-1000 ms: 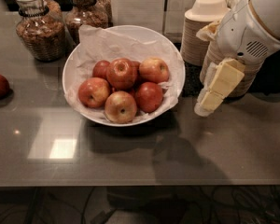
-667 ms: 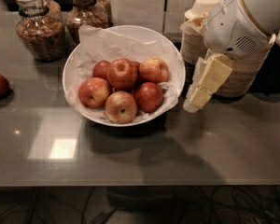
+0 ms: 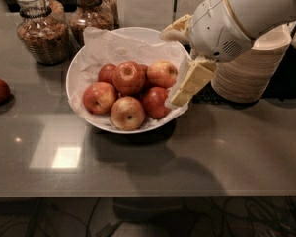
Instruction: Pick apple from white bowl
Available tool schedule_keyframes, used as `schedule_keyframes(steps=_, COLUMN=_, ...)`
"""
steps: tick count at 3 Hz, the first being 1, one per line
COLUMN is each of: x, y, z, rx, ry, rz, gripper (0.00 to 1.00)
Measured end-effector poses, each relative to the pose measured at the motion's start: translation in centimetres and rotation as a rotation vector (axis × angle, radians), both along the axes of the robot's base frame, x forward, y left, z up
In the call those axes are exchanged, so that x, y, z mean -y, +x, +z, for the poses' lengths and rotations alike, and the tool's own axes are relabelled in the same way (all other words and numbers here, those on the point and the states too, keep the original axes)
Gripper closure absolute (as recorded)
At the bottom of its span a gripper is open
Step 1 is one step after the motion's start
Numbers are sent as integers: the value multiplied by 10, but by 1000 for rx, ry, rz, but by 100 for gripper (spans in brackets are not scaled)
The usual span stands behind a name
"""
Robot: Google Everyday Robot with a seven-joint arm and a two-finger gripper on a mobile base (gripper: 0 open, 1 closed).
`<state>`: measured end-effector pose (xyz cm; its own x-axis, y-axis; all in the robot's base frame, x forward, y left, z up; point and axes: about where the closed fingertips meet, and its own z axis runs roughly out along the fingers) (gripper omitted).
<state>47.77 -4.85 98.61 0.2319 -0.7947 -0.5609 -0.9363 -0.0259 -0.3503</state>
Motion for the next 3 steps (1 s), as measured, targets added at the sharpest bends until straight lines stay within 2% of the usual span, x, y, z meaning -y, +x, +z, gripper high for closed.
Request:
schedule_keyframes(steps=1, x=-22, y=8, z=-9, rx=14, ry=9, rz=34, gripper=9)
schedule_keyframes(steps=3, x=-69, y=36, z=-35, rx=-13, ry=26, rz=69, gripper=11)
